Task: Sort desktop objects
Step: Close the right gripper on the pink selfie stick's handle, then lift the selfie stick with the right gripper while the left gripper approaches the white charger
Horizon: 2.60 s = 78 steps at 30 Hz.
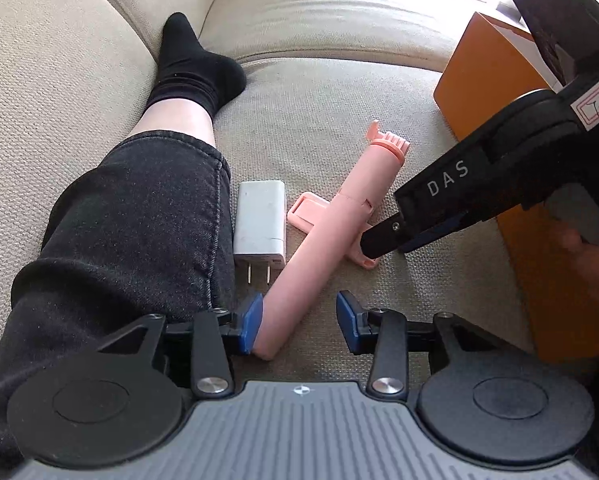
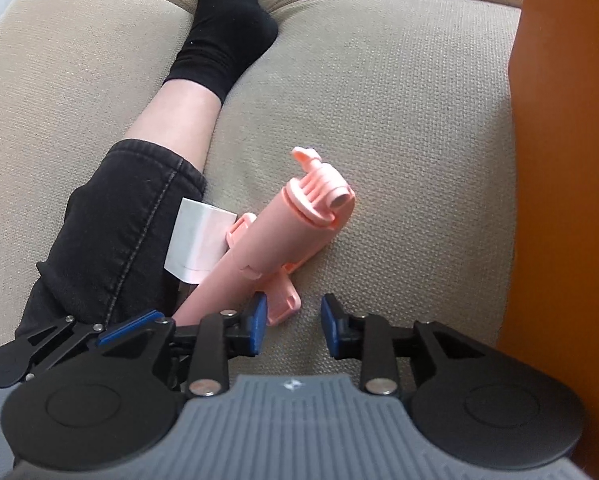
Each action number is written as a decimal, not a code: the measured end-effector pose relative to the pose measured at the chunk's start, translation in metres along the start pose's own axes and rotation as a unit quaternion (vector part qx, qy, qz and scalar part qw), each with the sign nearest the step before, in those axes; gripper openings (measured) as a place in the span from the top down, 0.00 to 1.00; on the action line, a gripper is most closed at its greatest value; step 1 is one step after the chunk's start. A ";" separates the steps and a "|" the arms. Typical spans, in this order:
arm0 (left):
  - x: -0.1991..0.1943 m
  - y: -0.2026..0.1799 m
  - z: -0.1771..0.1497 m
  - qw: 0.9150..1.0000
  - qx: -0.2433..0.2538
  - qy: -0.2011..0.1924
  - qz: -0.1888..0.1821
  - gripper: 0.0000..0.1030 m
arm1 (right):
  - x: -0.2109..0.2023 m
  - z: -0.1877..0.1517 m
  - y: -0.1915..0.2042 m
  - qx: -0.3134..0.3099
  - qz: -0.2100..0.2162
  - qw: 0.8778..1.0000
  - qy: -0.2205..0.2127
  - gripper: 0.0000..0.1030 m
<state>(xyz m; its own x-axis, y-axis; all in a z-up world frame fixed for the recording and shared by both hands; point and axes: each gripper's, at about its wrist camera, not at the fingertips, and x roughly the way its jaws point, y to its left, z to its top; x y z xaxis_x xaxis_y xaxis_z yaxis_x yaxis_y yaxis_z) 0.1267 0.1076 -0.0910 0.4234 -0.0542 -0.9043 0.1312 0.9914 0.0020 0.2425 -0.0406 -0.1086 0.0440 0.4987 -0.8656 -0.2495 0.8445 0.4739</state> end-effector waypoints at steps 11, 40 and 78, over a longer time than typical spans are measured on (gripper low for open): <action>0.006 0.009 -0.001 0.993 -0.054 0.027 -0.097 0.81 | -0.015 -0.006 0.003 -0.002 0.042 0.998 -0.037 0.88; -0.005 0.008 0.020 1.000 -0.017 -0.022 -0.004 0.63 | -0.040 -0.030 0.041 -0.258 -0.101 0.959 -0.055 0.80; -0.033 0.007 -0.003 0.999 -0.025 -0.031 -0.020 0.63 | -0.024 -0.031 0.047 -0.322 -0.167 0.931 -0.031 0.64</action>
<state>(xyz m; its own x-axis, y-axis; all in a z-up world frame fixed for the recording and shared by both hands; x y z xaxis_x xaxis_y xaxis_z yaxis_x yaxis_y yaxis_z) 0.1110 0.1172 -0.0624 0.4735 -0.1005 -0.8751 0.1047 0.9928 -0.0574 0.1993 -0.0193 -0.0705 0.2742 0.2561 -0.9269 -0.7389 0.6730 -0.0326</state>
